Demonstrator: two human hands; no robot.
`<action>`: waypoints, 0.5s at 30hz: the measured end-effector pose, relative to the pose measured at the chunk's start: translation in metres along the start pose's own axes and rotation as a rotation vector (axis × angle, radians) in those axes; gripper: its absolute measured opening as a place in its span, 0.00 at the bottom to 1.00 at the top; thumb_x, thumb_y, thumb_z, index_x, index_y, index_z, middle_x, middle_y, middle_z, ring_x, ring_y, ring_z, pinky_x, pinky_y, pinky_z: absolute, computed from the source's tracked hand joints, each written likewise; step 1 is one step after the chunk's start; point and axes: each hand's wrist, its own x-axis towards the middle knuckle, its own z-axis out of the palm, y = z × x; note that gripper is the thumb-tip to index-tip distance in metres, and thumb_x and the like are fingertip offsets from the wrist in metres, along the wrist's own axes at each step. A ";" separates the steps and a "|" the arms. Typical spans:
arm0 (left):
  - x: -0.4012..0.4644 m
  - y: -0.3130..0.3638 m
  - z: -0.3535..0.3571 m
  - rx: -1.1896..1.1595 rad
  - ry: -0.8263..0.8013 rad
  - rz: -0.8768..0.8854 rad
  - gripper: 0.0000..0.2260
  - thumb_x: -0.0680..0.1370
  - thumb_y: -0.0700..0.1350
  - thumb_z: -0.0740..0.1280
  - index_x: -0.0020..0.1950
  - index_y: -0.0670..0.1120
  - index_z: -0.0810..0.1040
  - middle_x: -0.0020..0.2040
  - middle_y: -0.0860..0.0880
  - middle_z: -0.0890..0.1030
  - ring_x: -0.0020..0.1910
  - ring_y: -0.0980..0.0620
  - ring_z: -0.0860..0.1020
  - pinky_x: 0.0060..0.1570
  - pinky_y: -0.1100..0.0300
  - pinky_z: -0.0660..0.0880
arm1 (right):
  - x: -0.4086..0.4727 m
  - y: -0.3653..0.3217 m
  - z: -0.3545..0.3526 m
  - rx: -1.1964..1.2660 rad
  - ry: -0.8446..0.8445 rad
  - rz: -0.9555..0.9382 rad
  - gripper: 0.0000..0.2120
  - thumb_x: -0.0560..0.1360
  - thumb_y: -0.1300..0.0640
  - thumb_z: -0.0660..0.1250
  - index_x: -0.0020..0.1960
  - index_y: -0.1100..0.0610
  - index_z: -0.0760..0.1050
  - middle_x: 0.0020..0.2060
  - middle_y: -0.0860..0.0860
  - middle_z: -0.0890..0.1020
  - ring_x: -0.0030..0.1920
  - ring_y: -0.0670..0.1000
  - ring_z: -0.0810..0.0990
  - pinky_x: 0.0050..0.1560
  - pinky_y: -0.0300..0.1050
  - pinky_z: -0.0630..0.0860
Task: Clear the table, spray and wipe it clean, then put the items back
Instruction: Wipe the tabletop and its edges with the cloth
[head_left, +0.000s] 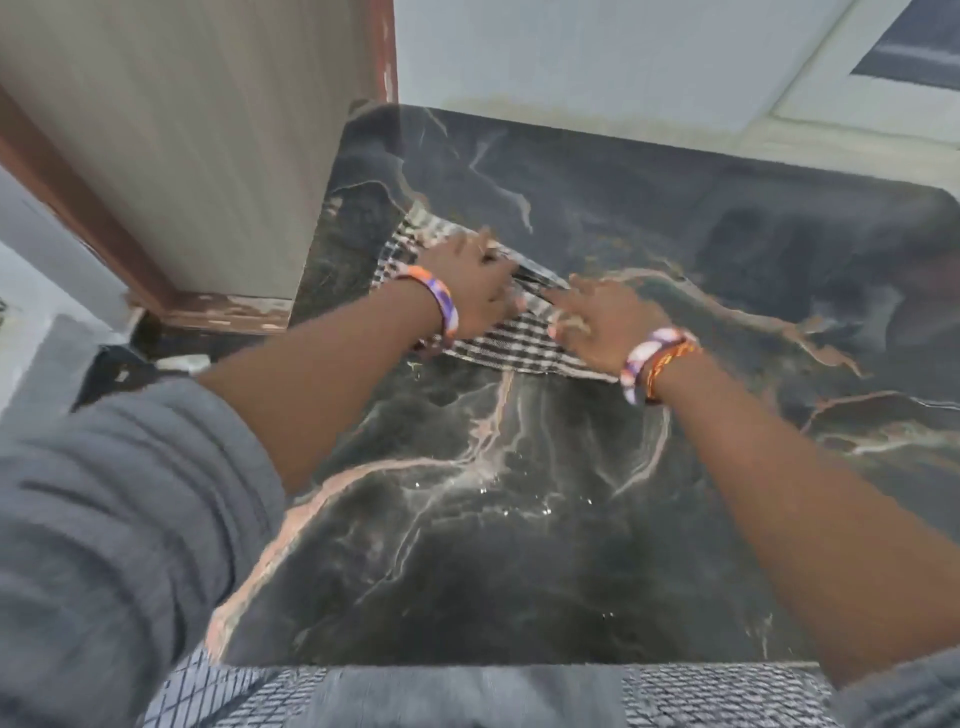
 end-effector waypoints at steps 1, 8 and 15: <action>0.004 0.002 0.012 -0.013 -0.036 0.008 0.28 0.79 0.60 0.51 0.76 0.51 0.54 0.78 0.41 0.50 0.77 0.39 0.50 0.75 0.46 0.50 | 0.000 0.001 0.011 -0.088 0.006 0.027 0.24 0.79 0.46 0.53 0.74 0.43 0.55 0.76 0.50 0.56 0.76 0.57 0.54 0.73 0.62 0.53; 0.013 -0.044 0.028 -0.112 0.054 -0.055 0.27 0.80 0.58 0.46 0.77 0.53 0.43 0.79 0.47 0.43 0.78 0.45 0.41 0.76 0.49 0.41 | 0.035 -0.032 0.029 -0.141 0.120 0.123 0.24 0.81 0.45 0.44 0.75 0.42 0.44 0.77 0.46 0.42 0.75 0.58 0.34 0.69 0.68 0.34; -0.035 -0.102 0.040 -0.237 0.105 -0.364 0.27 0.80 0.58 0.48 0.77 0.52 0.46 0.79 0.48 0.45 0.78 0.43 0.43 0.75 0.46 0.44 | 0.067 -0.106 0.032 -0.338 0.185 -0.137 0.23 0.82 0.50 0.42 0.76 0.48 0.46 0.77 0.48 0.46 0.76 0.55 0.38 0.69 0.65 0.31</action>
